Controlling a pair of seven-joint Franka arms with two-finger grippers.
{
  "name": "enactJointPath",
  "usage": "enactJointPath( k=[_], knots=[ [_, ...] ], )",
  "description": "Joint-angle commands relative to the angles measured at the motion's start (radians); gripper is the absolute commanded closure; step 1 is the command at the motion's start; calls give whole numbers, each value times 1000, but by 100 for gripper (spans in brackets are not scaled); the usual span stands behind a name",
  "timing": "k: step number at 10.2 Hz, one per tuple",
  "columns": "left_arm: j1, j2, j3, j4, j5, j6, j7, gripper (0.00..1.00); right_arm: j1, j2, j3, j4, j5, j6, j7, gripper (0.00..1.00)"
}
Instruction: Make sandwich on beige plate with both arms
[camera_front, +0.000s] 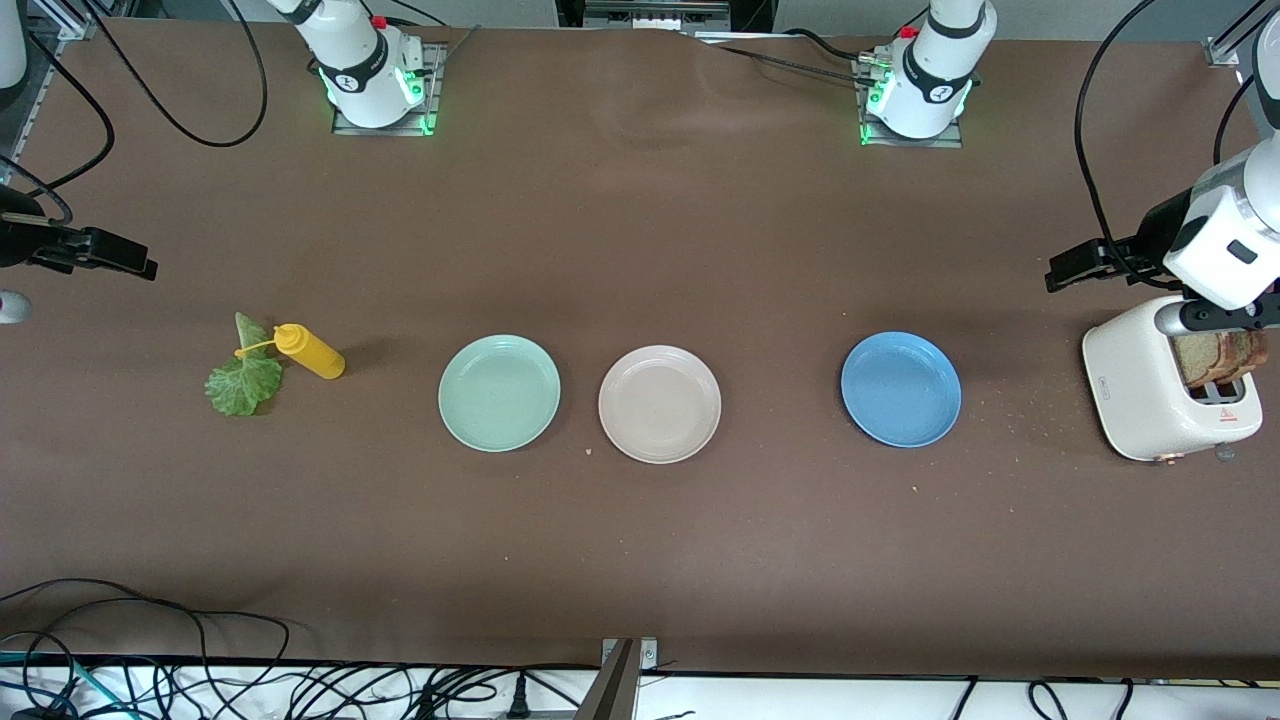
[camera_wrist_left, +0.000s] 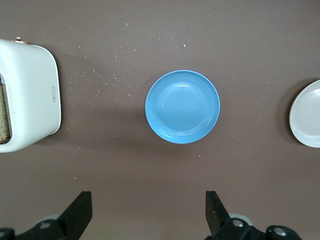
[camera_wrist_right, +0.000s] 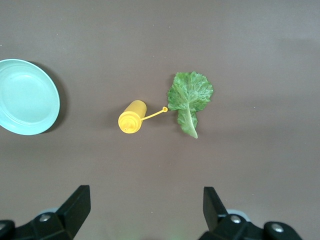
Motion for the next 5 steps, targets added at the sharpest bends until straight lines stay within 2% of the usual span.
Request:
enactJointPath(
  k=[1, 5],
  knots=[
    [-5, 12, 2, 34, 19, -25, 16, 0, -6, -2, 4, 2, 23, 1, -1, 0],
    [-5, 14, 2, 34, 17, -25, 16, 0, -8, 0, 4, 2, 34, -2, -1, 0]
  ],
)
